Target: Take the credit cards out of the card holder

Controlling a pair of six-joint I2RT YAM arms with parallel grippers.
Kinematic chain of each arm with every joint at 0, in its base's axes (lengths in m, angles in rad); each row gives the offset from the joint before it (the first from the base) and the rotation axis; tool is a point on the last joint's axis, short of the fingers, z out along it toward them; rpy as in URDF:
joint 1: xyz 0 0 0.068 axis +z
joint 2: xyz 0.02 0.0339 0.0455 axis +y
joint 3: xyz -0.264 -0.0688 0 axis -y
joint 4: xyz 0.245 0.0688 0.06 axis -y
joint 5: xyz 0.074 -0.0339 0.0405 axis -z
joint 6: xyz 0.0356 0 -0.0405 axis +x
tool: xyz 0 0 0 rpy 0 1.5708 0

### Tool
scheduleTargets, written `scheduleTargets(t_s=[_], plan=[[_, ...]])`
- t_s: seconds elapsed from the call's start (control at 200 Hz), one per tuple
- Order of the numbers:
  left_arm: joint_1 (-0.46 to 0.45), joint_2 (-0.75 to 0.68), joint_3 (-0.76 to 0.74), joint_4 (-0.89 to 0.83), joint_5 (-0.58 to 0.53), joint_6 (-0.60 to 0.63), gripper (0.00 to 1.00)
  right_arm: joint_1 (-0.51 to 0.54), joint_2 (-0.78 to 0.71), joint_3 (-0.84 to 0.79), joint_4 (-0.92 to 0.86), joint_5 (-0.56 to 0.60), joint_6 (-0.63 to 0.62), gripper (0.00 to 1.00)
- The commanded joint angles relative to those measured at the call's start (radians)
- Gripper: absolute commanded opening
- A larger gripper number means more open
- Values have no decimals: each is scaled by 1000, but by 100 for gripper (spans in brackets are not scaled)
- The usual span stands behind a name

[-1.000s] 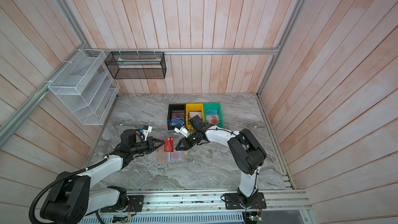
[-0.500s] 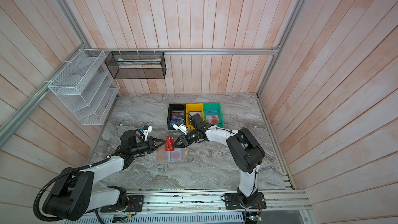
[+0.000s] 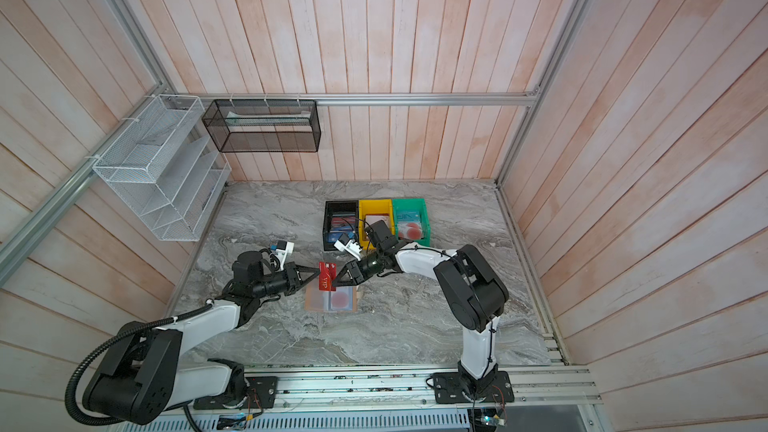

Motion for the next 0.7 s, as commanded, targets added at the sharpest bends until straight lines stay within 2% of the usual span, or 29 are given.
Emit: scheduleTargets(t_s=[0.0, 0.445, 0.69], plan=[[-4, 3, -5, 32, 21, 4, 0, -16, -13, -21, 0, 8, -8, 39], [-32, 52, -2, 127, 38, -40, 0, -31, 2, -50, 155, -89, 75, 39], [-41, 87, -5, 169, 27, -56, 0, -32, 21, -33, 175, -106, 94, 37]])
